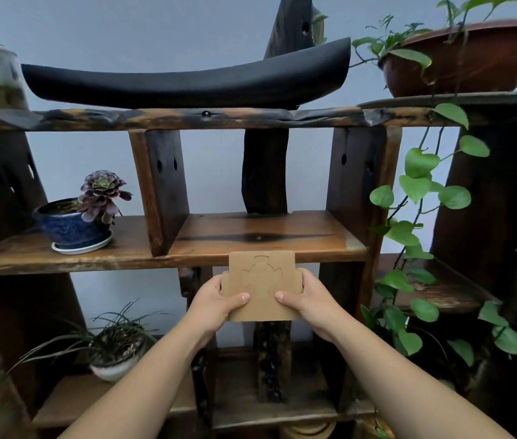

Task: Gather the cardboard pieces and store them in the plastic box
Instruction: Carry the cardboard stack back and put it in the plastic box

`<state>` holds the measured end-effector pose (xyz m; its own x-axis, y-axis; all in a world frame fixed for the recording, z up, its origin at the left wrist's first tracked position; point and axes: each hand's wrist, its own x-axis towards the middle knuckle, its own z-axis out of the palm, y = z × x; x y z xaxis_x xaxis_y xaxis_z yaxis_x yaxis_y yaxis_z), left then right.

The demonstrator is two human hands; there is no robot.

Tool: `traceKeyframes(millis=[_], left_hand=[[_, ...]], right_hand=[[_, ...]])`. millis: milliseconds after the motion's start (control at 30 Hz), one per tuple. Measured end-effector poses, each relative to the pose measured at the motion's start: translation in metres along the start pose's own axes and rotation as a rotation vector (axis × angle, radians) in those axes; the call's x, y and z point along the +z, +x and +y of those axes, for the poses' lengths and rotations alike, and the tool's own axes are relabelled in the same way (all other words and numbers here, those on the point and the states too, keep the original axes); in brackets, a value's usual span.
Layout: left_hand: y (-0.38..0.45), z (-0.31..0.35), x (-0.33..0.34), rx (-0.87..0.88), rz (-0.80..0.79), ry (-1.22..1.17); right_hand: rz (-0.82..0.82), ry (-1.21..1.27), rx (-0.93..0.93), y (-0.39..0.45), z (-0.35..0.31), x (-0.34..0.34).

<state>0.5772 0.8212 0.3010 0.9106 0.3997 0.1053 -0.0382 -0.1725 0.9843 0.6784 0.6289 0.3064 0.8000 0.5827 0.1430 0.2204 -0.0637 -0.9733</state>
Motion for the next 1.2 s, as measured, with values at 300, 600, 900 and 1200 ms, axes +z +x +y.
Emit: traceKeyframes(millis=[300,600,900,1200], left_hand=[[-0.031,-0.032,0.009,-0.112,0.080,-0.075],[-0.066,-0.042,0.005,-0.075,0.215,0.132],[-0.125,-0.054,-0.012,-0.152,0.375,0.177],[-0.194,-0.077,-0.048,-0.222,0.572,0.285]], right_hand=[[-0.028,-0.054,0.038,-0.021,0.032,0.012],[-0.073,-0.096,0.070,-0.033,0.051,0.035],[-0.224,-0.209,0.066,-0.053,0.057,0.074],[-0.364,-0.195,0.063,-0.085,0.063,0.137]])
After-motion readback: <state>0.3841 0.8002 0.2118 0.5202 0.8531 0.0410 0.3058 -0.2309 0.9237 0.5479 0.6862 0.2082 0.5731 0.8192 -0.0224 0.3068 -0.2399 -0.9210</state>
